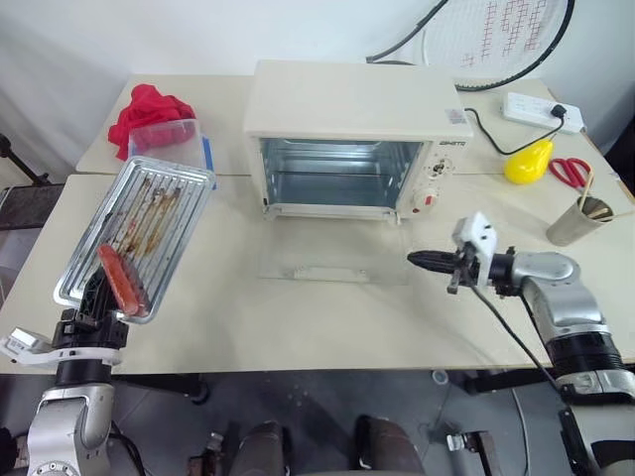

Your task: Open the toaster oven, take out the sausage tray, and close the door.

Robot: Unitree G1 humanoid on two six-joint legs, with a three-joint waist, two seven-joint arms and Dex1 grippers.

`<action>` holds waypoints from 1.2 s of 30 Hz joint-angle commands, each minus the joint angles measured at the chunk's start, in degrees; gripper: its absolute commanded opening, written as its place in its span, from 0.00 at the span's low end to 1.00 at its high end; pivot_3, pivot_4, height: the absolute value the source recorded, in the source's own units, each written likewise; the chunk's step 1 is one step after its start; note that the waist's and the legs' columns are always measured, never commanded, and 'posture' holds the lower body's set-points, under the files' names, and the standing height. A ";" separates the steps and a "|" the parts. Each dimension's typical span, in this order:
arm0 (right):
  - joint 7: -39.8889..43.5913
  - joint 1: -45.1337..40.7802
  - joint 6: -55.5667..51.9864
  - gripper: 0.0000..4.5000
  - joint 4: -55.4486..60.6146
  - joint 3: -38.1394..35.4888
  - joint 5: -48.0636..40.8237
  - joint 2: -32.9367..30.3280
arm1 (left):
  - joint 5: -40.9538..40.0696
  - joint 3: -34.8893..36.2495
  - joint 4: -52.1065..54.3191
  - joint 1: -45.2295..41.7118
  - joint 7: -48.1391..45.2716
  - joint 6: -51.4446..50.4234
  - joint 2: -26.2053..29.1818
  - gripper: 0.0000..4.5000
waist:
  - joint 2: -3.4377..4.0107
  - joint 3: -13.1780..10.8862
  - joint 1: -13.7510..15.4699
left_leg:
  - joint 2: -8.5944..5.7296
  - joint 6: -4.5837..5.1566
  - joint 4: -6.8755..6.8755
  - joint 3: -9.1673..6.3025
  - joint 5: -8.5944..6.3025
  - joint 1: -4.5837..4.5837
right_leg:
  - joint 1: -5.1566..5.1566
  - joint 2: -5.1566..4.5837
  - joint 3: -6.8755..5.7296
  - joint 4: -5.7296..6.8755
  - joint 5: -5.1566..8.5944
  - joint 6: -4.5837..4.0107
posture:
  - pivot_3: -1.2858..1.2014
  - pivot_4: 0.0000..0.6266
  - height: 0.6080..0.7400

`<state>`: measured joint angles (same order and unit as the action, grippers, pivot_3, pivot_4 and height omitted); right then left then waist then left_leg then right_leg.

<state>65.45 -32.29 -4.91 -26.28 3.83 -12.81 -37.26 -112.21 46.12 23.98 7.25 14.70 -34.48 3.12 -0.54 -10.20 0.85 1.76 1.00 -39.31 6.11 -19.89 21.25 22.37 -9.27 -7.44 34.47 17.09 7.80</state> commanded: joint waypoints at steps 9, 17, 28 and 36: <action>6.63 -1.40 1.69 0.01 1.44 -1.98 -4.22 3.18 | -0.79 0.49 1.36 -0.25 -0.04 0.53 0.29 0.00 | -0.01 0.00 -0.07 | 0.01 0.00 0.00 -0.04 0.00 0.02 | -0.02 0.00 -0.02 -0.02 0.00 0.01 | 0.52 0.24 1.00; 4.53 -0.14 -6.97 0.01 10.71 -9.02 -13.49 3.05 | -0.79 0.51 1.05 0.25 -0.21 -0.09 0.50 0.00 | -0.01 0.00 0.33 | 0.01 0.00 0.00 -0.05 -0.01 0.03 | -0.01 0.00 -0.01 -0.04 -0.01 0.01 | 0.52 0.24 1.00; -5.53 -3.09 -16.84 0.01 20.73 -15.61 -22.71 6.15 | -0.79 -0.48 2.17 0.08 0.87 -0.66 -0.04 0.00 | -0.01 0.00 0.44 | 0.02 -0.03 0.04 -0.05 -0.03 0.04 | 0.02 -0.02 0.00 -0.05 -0.01 0.00 | 0.52 0.24 1.00; -4.69 6.11 -17.98 0.09 31.20 -16.55 -22.85 1.15 | -0.79 -2.78 4.51 0.17 2.23 -1.70 0.32 0.00 | -0.01 0.00 0.72 | 0.00 -0.01 0.08 -0.08 -0.04 0.09 | 0.03 -0.03 -0.02 -0.10 -0.01 0.00 | 0.52 0.24 1.00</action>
<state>59.54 -28.15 -24.19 0.97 -10.57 -35.51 -34.12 -112.21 43.72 25.54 7.52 17.14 -35.24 2.50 -0.56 -10.20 1.57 1.75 1.00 -39.23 6.04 -19.94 21.34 22.41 -9.30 -7.46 34.35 17.09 7.80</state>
